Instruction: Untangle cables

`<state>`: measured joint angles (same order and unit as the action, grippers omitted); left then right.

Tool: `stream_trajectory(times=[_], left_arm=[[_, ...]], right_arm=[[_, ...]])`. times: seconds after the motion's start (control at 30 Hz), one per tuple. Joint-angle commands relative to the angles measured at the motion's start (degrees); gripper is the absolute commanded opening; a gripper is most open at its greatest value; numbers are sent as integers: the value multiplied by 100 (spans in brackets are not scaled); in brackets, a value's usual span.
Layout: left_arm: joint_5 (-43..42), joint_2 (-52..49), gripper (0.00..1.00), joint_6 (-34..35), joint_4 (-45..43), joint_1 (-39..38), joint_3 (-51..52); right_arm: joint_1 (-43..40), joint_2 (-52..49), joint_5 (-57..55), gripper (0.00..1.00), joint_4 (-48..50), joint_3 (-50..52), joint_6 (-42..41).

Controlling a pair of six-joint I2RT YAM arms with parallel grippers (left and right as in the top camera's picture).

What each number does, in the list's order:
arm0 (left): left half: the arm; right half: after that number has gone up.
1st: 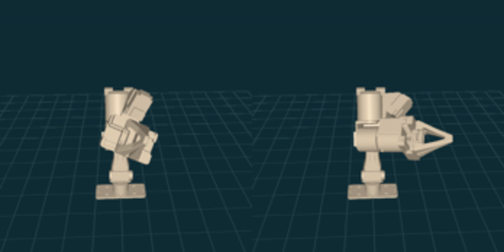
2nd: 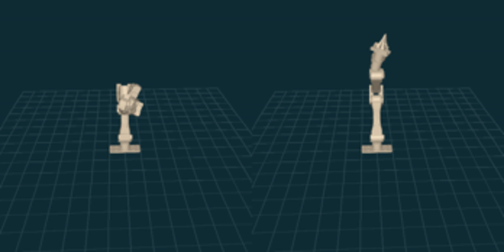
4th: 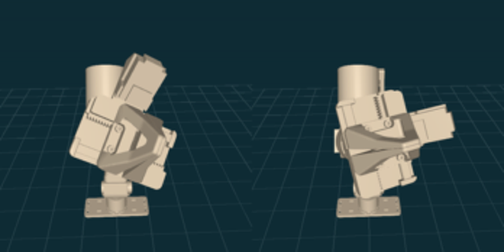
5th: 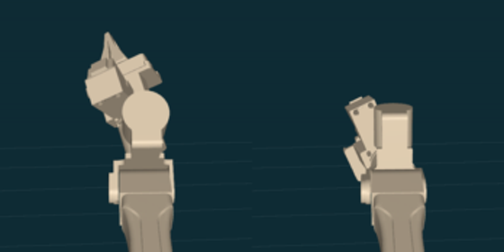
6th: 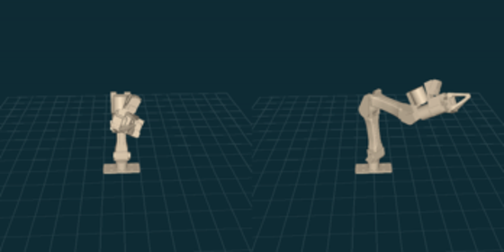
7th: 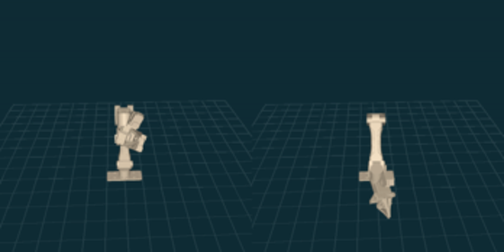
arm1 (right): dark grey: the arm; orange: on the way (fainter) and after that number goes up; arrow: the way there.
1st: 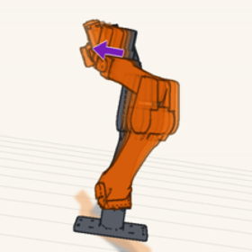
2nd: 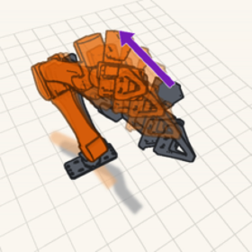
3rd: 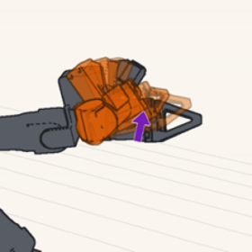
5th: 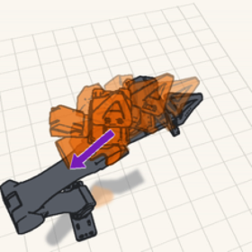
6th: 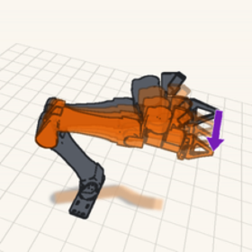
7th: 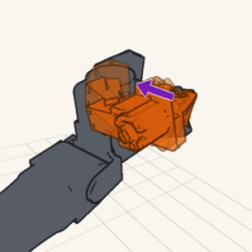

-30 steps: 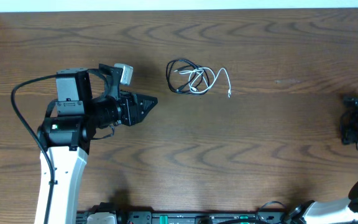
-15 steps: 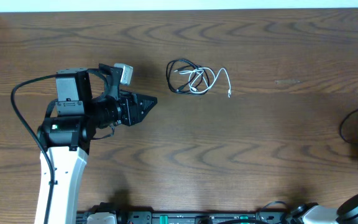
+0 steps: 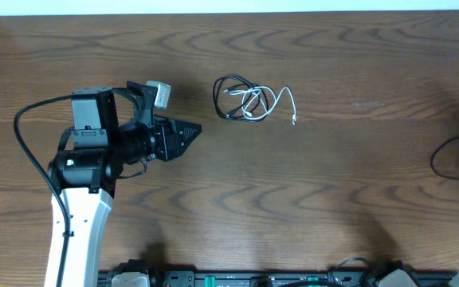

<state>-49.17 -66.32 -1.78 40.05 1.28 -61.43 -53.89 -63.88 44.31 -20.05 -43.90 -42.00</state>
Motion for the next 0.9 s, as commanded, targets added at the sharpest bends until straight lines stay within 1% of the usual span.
stream_trajectory(times=[0.0, 0.03, 0.07, 0.1, 0.17, 0.23, 0.27, 0.3, 0.33, 0.43, 0.47, 0.57, 0.6, 0.7, 0.77, 0.87], left_arm=[[33, 15, 45, -107, -28, -13, -31], [33, 15, 46, -107, -26, -13, -31], [33, 15, 45, -107, -26, -13, -31], [33, 15, 45, -107, -28, -13, -31], [33, 15, 46, -107, -28, -13, -31], [33, 15, 45, -107, -28, -13, -31], [33, 15, 45, -105, -26, -13, -31], [33, 15, 46, -103, -24, -13, -31], [31, 15, 45, -101, -20, -13, -31], [31, 15, 45, -101, -22, -13, -31], [31, 15, 46, -101, -22, -13, -31], [31, 15, 46, -103, -22, -13, -31], [31, 15, 45, -103, -22, -13, -31], [31, 15, 45, -101, -22, -13, -31], [33, 15, 44, -101, -22, -13, -31], [175, 15, 40, -101, -28, -7, -31]], right_arm=[[131, 87, 286, 99, -433, 4, 1333], [192, 87, 280, 85, -660, 11, 1567], [236, 87, 282, 66, -809, 22, 1779], [321, 87, 280, 52, -992, 31, 1980], [520, 83, 256, 40, -1152, 68, 2201], [826, 44, -76, 24, -1335, 79, 2190], [1150, -17, -866, 1, -1611, 79, 1976], [1296, -59, -1335, 1, -1729, 79, 1799], [1552, -153, -2083, 1, -1888, 79, 1521], [2173, -562, -3023, 1, -1923, 79, 1309], [2264, -649, -3071, 1, -1917, 79, 1285], [2734, -1091, -2990, 1, -1764, 79, 1368], [3036, -1272, -2614, 1, -1547, 79, 1779], [3891, -1556, -1818, 1, -990, 79, 2433], [4352, -1598, -1545, 1, -660, 79, 2717], [5180, -1596, -1158, 2, -166, 37, 3342]])
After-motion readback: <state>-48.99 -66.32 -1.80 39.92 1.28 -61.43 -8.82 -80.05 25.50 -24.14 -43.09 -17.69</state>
